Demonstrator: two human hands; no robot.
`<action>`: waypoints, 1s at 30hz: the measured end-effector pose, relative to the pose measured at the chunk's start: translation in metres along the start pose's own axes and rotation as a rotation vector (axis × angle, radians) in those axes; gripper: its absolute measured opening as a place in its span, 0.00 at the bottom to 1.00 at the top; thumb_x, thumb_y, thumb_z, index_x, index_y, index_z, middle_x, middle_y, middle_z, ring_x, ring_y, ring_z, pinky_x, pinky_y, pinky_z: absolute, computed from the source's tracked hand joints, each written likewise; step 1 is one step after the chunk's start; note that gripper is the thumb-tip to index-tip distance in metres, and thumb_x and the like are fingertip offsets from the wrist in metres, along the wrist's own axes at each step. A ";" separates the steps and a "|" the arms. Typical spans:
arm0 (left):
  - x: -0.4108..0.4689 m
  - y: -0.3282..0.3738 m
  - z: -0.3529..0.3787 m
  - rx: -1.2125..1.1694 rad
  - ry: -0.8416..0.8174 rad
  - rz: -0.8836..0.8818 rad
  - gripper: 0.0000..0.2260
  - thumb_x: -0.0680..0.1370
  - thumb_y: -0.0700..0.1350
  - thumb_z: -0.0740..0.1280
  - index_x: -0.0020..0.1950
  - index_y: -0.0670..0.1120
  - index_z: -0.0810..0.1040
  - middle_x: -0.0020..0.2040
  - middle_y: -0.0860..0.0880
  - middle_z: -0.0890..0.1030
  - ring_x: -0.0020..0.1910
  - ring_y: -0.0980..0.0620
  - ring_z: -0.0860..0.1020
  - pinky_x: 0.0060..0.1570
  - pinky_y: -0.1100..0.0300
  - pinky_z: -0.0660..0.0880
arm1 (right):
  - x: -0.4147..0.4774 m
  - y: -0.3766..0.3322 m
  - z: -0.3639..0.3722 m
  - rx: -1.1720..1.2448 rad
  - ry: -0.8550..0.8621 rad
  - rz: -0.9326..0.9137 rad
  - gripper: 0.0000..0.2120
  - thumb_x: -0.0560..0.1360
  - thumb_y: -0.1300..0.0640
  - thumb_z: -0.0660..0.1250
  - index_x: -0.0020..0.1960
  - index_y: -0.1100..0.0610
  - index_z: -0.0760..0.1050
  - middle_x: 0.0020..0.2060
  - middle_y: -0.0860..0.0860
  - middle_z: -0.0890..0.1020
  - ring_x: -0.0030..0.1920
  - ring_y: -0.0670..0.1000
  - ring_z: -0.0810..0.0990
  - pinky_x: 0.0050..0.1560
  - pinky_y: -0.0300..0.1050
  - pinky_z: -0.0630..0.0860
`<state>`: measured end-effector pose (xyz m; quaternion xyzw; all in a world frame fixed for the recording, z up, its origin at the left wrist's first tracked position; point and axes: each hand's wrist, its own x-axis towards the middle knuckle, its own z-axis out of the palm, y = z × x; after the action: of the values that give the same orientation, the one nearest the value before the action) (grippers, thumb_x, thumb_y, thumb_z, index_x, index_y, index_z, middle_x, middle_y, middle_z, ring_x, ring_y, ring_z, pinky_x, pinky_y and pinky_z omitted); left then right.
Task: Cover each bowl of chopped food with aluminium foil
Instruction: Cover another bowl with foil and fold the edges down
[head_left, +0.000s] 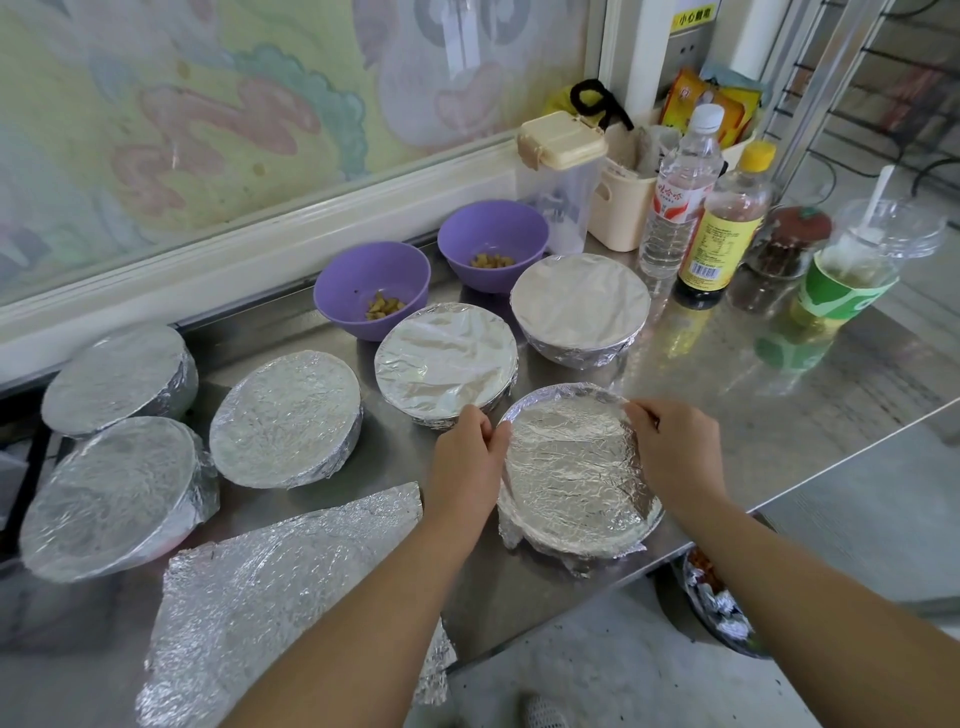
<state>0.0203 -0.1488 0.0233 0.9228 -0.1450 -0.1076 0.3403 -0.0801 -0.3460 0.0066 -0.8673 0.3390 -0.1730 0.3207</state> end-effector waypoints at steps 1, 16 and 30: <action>0.000 0.001 0.000 -0.002 0.002 -0.003 0.14 0.82 0.54 0.63 0.42 0.48 0.65 0.33 0.51 0.73 0.33 0.50 0.72 0.33 0.53 0.65 | 0.000 -0.001 0.001 0.010 0.008 0.005 0.19 0.82 0.57 0.65 0.35 0.64 0.78 0.27 0.59 0.78 0.28 0.52 0.71 0.31 0.44 0.67; 0.000 -0.002 0.002 -0.022 -0.022 0.010 0.11 0.82 0.56 0.62 0.49 0.49 0.71 0.39 0.53 0.79 0.39 0.53 0.78 0.38 0.56 0.70 | -0.015 0.012 -0.018 -0.294 -0.247 0.122 0.24 0.84 0.41 0.49 0.39 0.53 0.71 0.33 0.51 0.78 0.35 0.52 0.76 0.37 0.48 0.74; -0.010 -0.005 -0.020 -0.073 0.046 -0.012 0.16 0.83 0.55 0.59 0.42 0.46 0.71 0.35 0.52 0.76 0.36 0.54 0.74 0.39 0.57 0.66 | 0.021 -0.008 -0.039 -0.366 -0.307 -0.003 0.24 0.81 0.34 0.53 0.47 0.54 0.73 0.39 0.50 0.81 0.37 0.51 0.80 0.41 0.51 0.81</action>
<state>0.0176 -0.1293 0.0361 0.9129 -0.1275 -0.0934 0.3764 -0.0817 -0.3730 0.0428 -0.9276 0.3108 0.0246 0.2057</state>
